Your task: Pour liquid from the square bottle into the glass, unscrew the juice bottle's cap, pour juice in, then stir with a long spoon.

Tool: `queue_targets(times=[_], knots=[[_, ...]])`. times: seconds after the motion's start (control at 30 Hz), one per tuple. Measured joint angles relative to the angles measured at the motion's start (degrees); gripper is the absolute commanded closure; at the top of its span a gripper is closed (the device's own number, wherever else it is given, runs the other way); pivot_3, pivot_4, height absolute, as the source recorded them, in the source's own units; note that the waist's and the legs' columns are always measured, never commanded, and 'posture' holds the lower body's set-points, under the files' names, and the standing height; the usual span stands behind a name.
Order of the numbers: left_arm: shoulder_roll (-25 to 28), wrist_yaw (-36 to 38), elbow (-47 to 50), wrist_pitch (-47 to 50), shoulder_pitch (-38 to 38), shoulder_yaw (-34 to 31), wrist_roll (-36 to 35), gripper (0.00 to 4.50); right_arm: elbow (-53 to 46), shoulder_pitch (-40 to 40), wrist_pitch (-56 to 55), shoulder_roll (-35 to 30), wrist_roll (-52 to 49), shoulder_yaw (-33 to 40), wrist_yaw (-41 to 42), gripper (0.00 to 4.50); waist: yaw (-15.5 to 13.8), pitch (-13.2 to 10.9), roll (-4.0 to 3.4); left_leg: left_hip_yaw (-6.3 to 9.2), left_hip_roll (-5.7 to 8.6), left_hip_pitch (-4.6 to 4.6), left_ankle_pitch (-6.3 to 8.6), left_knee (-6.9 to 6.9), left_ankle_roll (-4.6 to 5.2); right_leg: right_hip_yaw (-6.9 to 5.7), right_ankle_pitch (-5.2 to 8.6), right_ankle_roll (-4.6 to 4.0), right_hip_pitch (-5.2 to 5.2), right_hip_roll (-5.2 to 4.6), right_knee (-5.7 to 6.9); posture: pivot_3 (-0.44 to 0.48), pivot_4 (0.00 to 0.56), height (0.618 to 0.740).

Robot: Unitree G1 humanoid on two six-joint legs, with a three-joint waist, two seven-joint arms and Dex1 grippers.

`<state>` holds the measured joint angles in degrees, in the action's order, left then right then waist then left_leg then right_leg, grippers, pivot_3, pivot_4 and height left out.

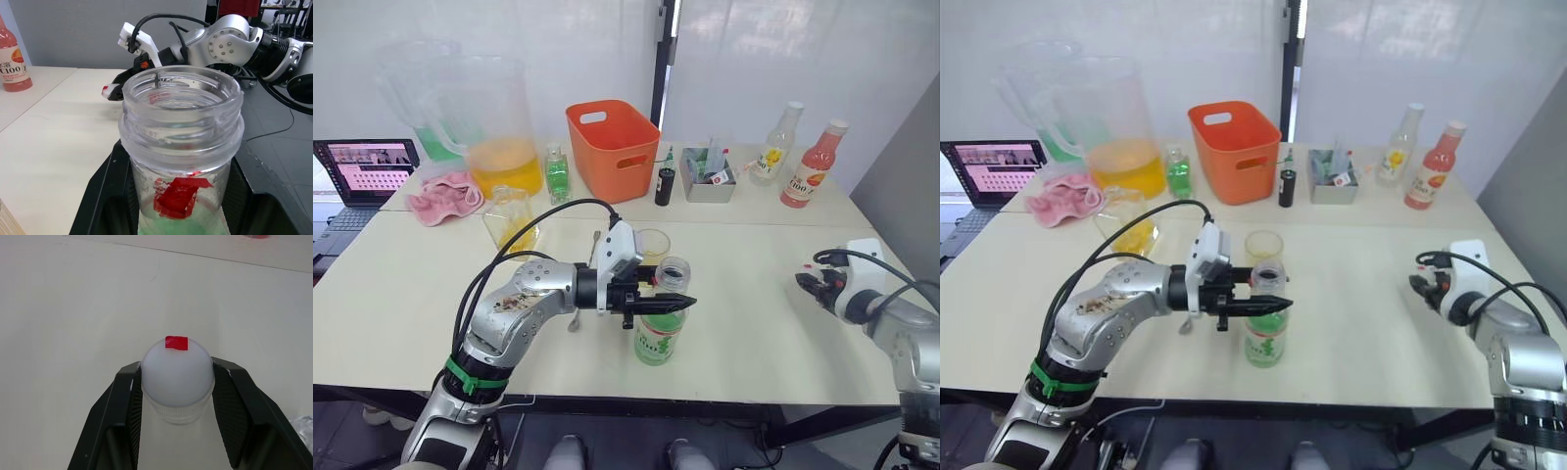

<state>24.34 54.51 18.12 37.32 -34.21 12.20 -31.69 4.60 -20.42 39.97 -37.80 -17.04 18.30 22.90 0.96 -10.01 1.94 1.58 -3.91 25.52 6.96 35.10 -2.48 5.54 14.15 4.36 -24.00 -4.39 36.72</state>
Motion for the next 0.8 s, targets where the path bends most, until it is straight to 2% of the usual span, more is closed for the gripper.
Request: queue_targets(times=[0.1, 0.33, 0.4, 0.6, 0.7, 0.8], knots=[[-0.02, -0.19, 0.03, 0.01, 0.29, -0.16, 0.02, 2.94, 8.2, -2.96, -5.07, 2.54, 1.87, -0.93, -1.85, 2.95, -0.07, 0.0, 0.0, 0.01, 0.0, 0.0, 0.0, 0.0, 0.0, 0.0, -0.01, 0.02, 0.01, 0.0, 0.01, 0.0, 0.15, 0.703], [0.18, -0.23, -0.02, -0.34, 0.4, -0.5, 0.02, 2.94, 21.33, -5.82, -13.54, 2.89, 3.99, -1.77, -1.64, 2.95, 0.14, 0.0, -0.01, 0.01, 0.01, 0.0, 0.0, -0.03, 0.0, 0.0, -0.17, 0.29, 0.0, 0.0, 0.02, 0.0, 0.15, 0.703], [0.29, -0.16, -0.14, -0.52, 0.41, -0.53, 0.02, 2.94, 22.47, -6.14, -14.8, 2.87, 4.11, -1.77, -1.36, 1.91, 0.26, 0.0, -0.01, 0.01, 0.01, -0.01, 0.0, -0.02, 0.0, 0.0, -0.17, 0.3, 0.01, 0.0, 0.02, 0.0, 0.15, 0.703], [0.47, 0.13, -0.59, -1.03, 0.5, -0.78, -0.09, 2.94, 22.82, -6.33, -16.41, 2.56, 2.51, -0.55, 0.87, 0.01, 0.33, 0.0, -0.02, 0.01, 0.01, -0.01, 0.0, -0.02, 0.0, 0.0, -0.17, 0.3, 0.01, 0.01, 0.03, 0.0, 0.15, 0.703], [0.43, 0.07, -0.64, -1.11, 0.57, -0.86, -0.16, 2.94, 21.59, -6.64, -16.57, 2.06, 1.97, 0.32, 2.71, 0.0, 0.38, 0.0, -0.03, 0.0, 0.02, -0.01, 0.0, -0.01, 0.0, 0.01, -0.18, 0.3, 0.0, 0.0, 0.03, 0.0, 0.15, 0.703], [0.2, -0.37, -0.34, -0.79, 0.6, -0.86, -0.13, 2.94, 15.83, -6.85, -16.1, -0.25, -0.21, 0.32, 6.67, 0.0, 0.4, 0.0, -0.13, 0.0, 0.02, 0.0, 0.0, -0.01, 0.0, 0.01, -0.18, 0.31, -0.01, 0.0, 0.04, 0.0, 0.15, 0.703]])
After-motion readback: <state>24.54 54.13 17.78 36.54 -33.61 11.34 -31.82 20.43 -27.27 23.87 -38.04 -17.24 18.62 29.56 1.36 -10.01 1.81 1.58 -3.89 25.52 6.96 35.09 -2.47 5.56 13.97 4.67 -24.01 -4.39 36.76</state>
